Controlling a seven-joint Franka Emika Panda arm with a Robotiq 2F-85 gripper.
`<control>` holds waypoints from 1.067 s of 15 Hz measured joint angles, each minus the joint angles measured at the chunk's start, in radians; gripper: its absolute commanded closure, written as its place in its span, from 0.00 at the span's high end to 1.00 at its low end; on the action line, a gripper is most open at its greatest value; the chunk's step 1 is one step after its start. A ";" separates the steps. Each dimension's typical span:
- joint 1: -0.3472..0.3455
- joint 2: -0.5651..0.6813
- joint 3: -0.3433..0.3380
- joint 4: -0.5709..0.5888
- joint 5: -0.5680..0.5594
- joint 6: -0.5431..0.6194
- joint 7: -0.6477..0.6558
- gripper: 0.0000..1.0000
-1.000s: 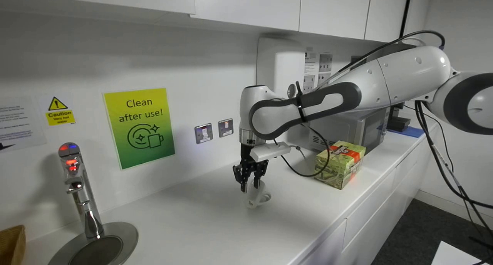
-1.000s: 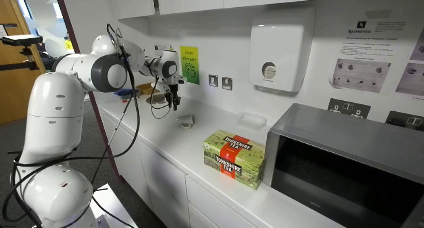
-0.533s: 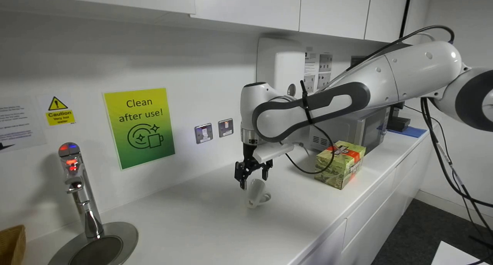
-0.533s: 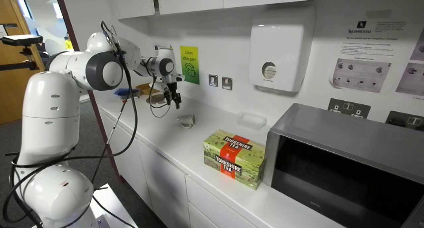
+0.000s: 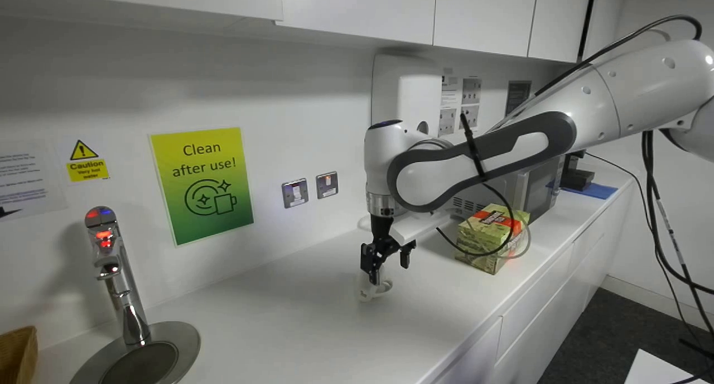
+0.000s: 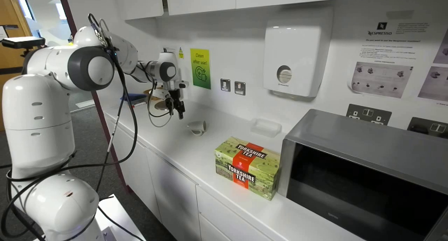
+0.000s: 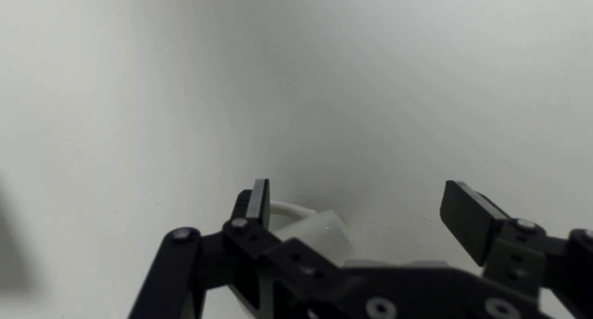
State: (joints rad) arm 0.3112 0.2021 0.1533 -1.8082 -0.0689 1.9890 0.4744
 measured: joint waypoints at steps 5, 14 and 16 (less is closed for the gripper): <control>-0.014 -0.047 -0.001 -0.052 0.004 0.000 0.006 1.00; -0.014 -0.048 -0.001 -0.053 0.004 0.000 0.006 1.00; -0.014 -0.046 0.000 -0.053 0.003 0.000 0.006 1.00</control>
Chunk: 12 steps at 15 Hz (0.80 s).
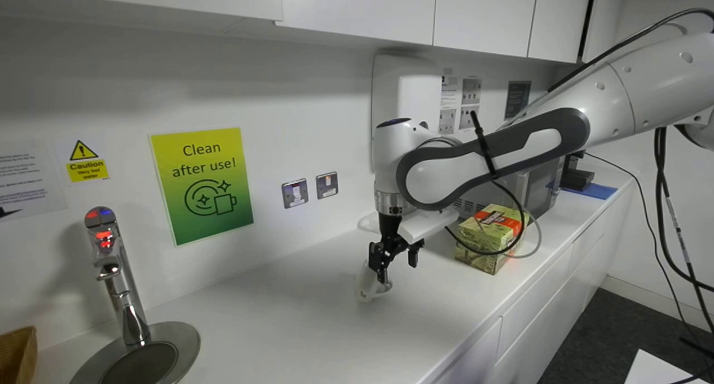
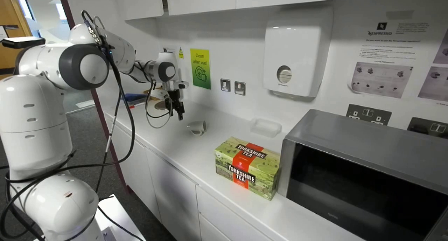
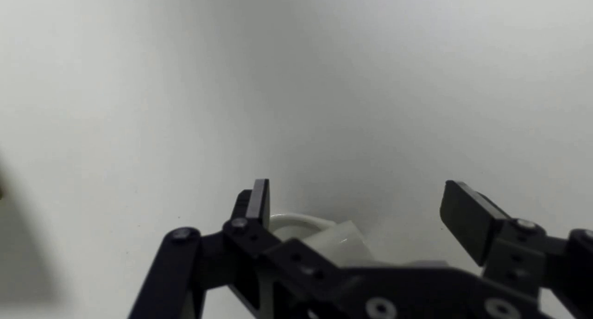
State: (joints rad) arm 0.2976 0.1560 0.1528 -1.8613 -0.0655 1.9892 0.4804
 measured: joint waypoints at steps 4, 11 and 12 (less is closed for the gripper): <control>-0.016 0.015 0.001 0.014 0.100 -0.037 -0.109 1.00; -0.167 0.027 -0.037 0.159 0.339 -0.302 -0.427 1.00; -0.188 0.037 -0.049 0.184 0.361 -0.314 -0.461 1.00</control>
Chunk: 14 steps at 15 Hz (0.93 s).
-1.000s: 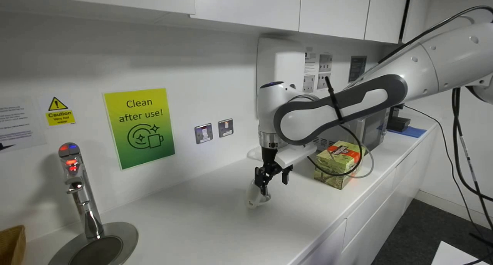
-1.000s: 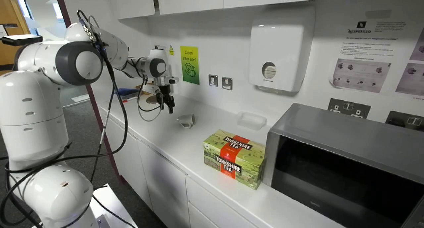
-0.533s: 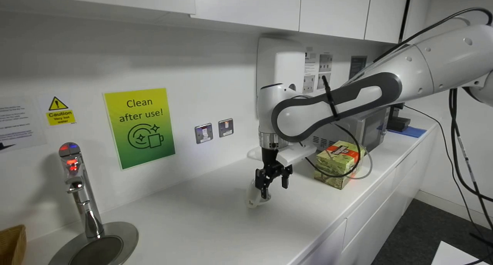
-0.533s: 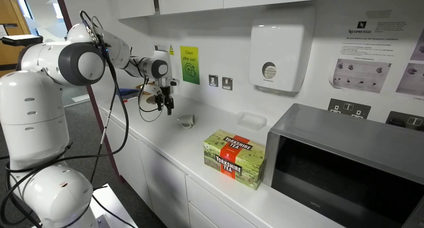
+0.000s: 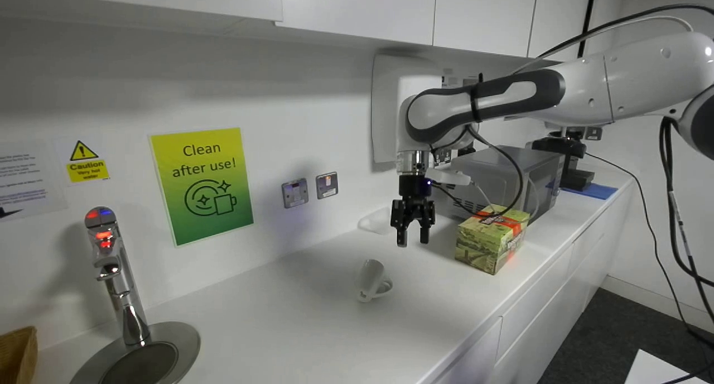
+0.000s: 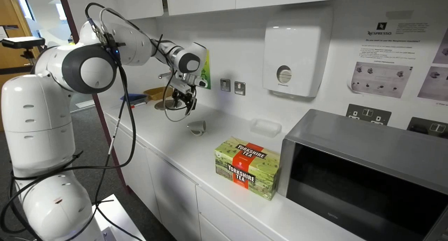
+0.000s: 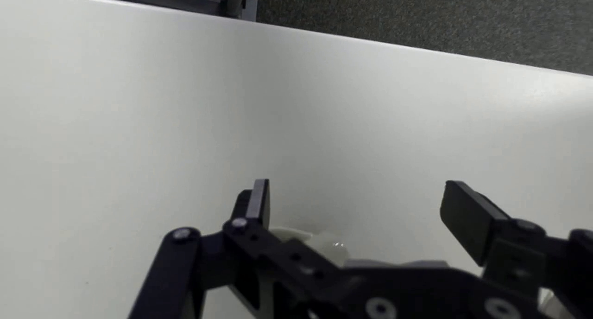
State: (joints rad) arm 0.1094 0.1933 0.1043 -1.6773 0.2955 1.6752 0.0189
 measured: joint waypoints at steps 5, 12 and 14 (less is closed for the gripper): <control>-0.028 0.038 -0.012 0.036 0.033 -0.013 -0.036 1.00; -0.019 0.048 -0.007 0.040 0.032 -0.013 -0.033 1.00; -0.026 0.073 -0.011 0.056 0.039 -0.011 -0.034 1.00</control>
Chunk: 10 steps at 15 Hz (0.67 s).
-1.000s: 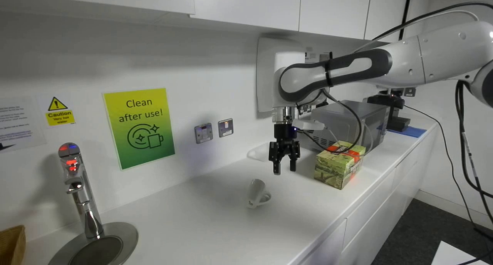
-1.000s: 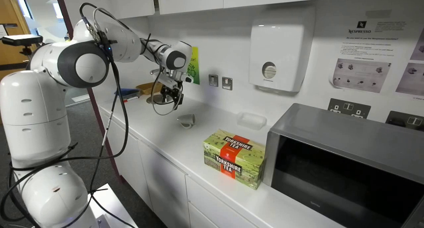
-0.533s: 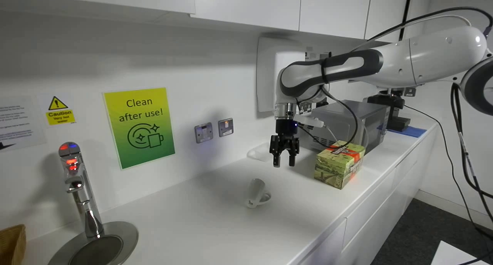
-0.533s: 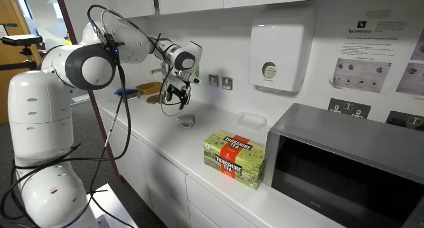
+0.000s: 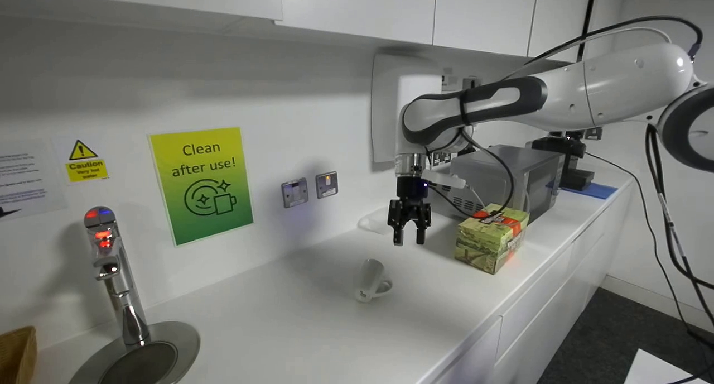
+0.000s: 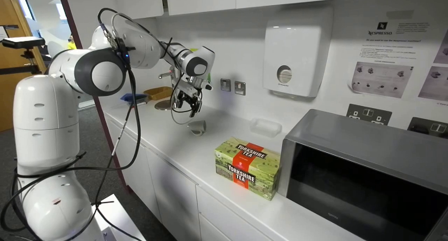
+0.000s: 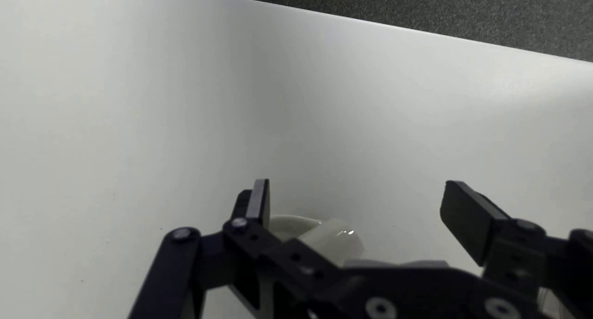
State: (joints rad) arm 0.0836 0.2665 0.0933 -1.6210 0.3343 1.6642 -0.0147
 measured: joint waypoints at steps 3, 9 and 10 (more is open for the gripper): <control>-0.021 0.060 -0.008 0.053 0.028 -0.001 -0.004 1.00; -0.051 0.187 -0.008 0.189 0.082 -0.025 -0.045 1.00; -0.054 0.207 -0.005 0.213 0.086 -0.049 -0.069 1.00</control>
State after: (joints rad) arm 0.0291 0.4740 0.0884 -1.4076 0.4200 1.6151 -0.0835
